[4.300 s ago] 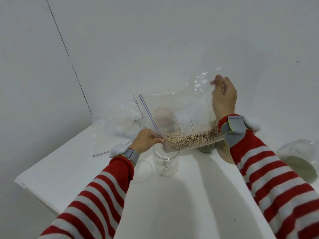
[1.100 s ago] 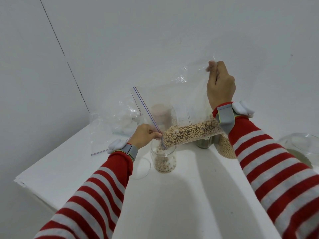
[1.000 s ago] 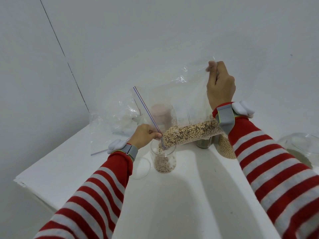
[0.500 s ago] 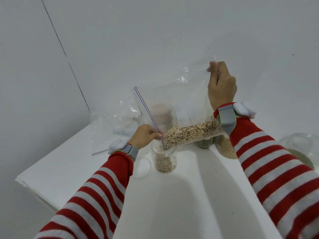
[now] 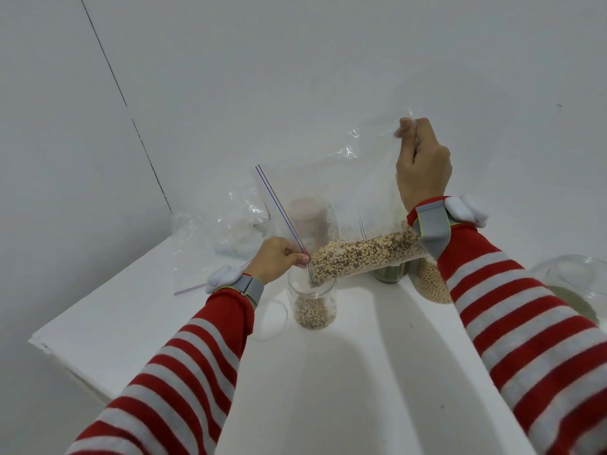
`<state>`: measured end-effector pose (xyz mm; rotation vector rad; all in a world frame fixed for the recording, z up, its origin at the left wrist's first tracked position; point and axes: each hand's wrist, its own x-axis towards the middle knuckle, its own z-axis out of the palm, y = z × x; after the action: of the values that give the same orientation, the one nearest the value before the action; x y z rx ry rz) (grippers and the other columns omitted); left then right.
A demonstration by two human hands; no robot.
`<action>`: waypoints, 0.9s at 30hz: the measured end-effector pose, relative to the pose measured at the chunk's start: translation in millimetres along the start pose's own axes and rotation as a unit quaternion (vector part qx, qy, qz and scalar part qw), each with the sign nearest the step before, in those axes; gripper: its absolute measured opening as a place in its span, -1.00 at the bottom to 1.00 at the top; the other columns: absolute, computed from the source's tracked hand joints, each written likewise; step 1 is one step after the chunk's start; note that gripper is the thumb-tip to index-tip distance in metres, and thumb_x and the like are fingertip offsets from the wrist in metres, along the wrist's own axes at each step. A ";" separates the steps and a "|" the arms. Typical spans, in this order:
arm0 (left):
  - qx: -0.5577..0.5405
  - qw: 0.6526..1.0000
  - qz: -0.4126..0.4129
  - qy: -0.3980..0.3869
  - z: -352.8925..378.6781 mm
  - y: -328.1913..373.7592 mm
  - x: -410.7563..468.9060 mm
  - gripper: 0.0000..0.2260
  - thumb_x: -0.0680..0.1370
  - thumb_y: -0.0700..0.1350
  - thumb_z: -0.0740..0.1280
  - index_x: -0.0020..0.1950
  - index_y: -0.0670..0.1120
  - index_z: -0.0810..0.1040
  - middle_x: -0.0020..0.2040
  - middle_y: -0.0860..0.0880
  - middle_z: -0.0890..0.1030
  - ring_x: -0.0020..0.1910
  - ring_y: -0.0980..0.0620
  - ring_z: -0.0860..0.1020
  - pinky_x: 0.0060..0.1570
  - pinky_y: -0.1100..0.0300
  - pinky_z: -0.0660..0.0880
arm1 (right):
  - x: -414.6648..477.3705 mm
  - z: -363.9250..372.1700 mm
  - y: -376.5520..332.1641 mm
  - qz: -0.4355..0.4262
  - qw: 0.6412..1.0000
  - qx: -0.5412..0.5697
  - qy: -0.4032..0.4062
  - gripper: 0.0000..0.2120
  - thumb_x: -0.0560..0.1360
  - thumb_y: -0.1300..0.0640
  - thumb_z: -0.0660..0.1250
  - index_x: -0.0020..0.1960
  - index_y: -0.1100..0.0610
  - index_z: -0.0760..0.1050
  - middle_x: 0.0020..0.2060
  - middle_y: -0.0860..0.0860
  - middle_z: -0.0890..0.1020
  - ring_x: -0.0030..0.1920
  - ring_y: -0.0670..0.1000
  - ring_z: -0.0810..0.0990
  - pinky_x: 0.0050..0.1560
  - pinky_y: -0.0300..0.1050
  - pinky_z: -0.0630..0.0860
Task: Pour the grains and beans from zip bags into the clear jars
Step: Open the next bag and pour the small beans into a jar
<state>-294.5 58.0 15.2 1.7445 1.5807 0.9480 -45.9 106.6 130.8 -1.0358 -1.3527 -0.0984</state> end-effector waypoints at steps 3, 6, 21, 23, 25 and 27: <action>0.001 1.000 -0.001 0.002 0.3 -0.2 0.4 -0.89 0.48 -0.30 0.45 -0.03 -0.31 0.67 -0.27 -0.07 0.66 -0.33 0.27 0.64 -0.20 0.48 0.48 | -0.5 -0.3 -0.6 0.001 1.000 -0.001 0.001 -0.65 0.67 -0.02 0.11 0.00 0.21 0.54 -0.50 -0.22 0.32 -0.51 -0.03 0.29 -0.41 -0.16 0.18; -0.005 1.000 -0.003 0.001 0.8 -1.0 0.8 -0.89 0.48 -0.31 0.44 -0.03 -0.32 0.66 -0.25 -0.09 0.67 -0.34 0.27 0.64 -0.21 0.47 0.48 | -1.0 -0.5 -1.6 0.000 1.000 -0.002 -0.002 -0.64 0.67 -0.02 0.11 0.00 0.21 0.54 -0.50 -0.22 0.32 -0.45 0.01 0.35 -0.37 -0.15 0.23; -0.005 1.000 0.005 -0.003 0.1 -1.9 -1.1 -0.90 0.49 -0.31 0.44 -0.03 -0.31 0.66 -0.26 -0.07 0.67 -0.33 0.27 0.64 -0.17 0.45 0.52 | 1.9 1.7 -8.3 -0.013 1.000 0.017 -0.005 -0.54 0.63 -0.13 0.04 0.00 0.18 0.55 -0.47 -0.07 0.45 -0.51 -0.02 0.31 -0.40 -0.17 0.22; -0.009 1.000 0.009 -0.008 -0.7 -3.2 -1.3 -0.91 0.48 -0.30 0.45 -0.05 -0.30 0.67 -0.19 -0.13 0.69 -0.30 0.23 0.65 -0.13 0.41 0.55 | 2.7 2.0 -9.2 -0.012 1.000 0.022 -0.007 -0.51 0.62 -0.16 0.02 0.01 0.18 0.55 -0.47 -0.09 0.42 -0.52 -0.07 0.28 -0.40 -0.17 0.22; -0.009 1.000 0.010 -0.010 -1.3 -3.0 -1.7 -0.92 0.48 -0.31 0.44 -0.05 -0.29 0.67 -0.19 -0.10 0.68 -0.31 0.25 0.65 -0.17 0.44 0.52 | 3.8 2.4 -10.0 -0.011 1.000 0.021 -0.007 -0.50 0.61 -0.17 0.01 0.01 0.18 0.56 -0.47 -0.10 0.41 -0.51 -0.04 0.30 -0.40 -0.17 0.22; -0.008 1.000 0.011 -0.010 -1.7 -2.6 -1.3 -0.91 0.48 -0.32 0.44 -0.04 -0.30 0.67 -0.20 -0.10 0.67 -0.32 0.25 0.65 -0.19 0.45 0.51 | 4.3 2.6 -10.6 -0.010 1.000 0.017 -0.009 -0.49 0.61 -0.18 0.00 0.00 0.18 0.56 -0.50 -0.11 0.37 -0.49 -0.01 0.32 -0.39 -0.17 0.22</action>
<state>-297.4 57.0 13.9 1.7580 1.5417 0.9487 -53.1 104.3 139.8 -0.9965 -1.3766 -0.0812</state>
